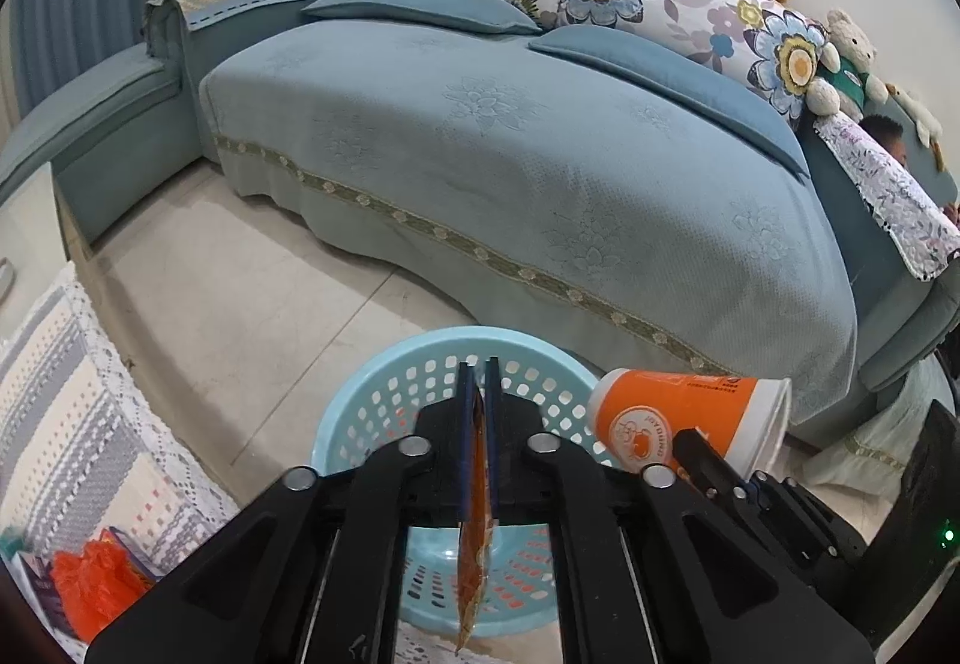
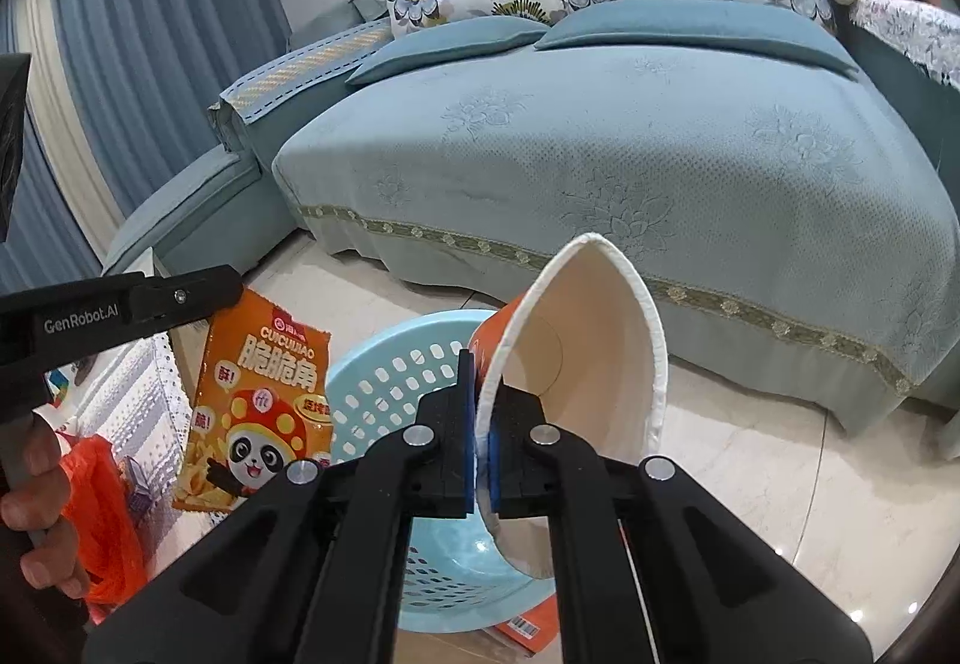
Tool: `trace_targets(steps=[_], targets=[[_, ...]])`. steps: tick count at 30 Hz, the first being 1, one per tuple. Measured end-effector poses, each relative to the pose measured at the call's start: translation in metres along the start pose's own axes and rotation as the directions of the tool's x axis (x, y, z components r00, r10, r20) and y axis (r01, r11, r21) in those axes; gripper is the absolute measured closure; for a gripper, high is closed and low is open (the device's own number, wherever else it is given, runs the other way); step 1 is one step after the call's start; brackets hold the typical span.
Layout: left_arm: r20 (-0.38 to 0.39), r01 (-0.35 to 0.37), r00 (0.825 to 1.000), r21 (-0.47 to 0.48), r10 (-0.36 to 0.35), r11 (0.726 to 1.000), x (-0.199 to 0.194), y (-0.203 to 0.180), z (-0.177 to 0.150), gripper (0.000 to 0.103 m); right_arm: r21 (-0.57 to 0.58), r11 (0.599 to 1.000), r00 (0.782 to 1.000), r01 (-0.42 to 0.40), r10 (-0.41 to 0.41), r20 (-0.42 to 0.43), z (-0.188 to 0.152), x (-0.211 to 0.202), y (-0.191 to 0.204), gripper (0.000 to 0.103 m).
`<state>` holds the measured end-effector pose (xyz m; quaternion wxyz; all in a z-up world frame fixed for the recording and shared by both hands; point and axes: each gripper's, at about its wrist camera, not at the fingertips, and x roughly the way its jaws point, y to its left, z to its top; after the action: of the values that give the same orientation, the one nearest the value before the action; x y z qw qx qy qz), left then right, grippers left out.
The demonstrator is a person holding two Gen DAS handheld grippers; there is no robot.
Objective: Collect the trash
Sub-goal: 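Carry both items over the blue wastebasket and open both tools to drop them, then grasp the white milk carton with the left tool while the right tool grasps the pink bottle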
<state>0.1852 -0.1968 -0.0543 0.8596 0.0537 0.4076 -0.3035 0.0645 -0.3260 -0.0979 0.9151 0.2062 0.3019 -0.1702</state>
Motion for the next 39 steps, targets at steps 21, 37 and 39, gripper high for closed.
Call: trace_targets(steps=[21,37,39], targets=[[-0.008,-0.026,1.0,0.01,0.026,1.0,-0.003,0.001,-0.002,0.03,0.138,0.99,0.999,0.037,-0.041,0.025,-0.002,-0.006,-0.027,0.02],[-0.016,-0.024,1.0,0.0,0.024,1.0,-0.007,0.003,-0.004,0.03,0.098,0.995,0.999,0.036,-0.04,0.038,-0.002,-0.009,-0.018,0.019],[-0.017,-0.014,1.0,-0.01,0.014,1.0,-0.012,0.005,-0.005,0.03,0.096,0.995,0.998,0.034,-0.039,0.044,-0.002,-0.011,-0.018,0.017]])
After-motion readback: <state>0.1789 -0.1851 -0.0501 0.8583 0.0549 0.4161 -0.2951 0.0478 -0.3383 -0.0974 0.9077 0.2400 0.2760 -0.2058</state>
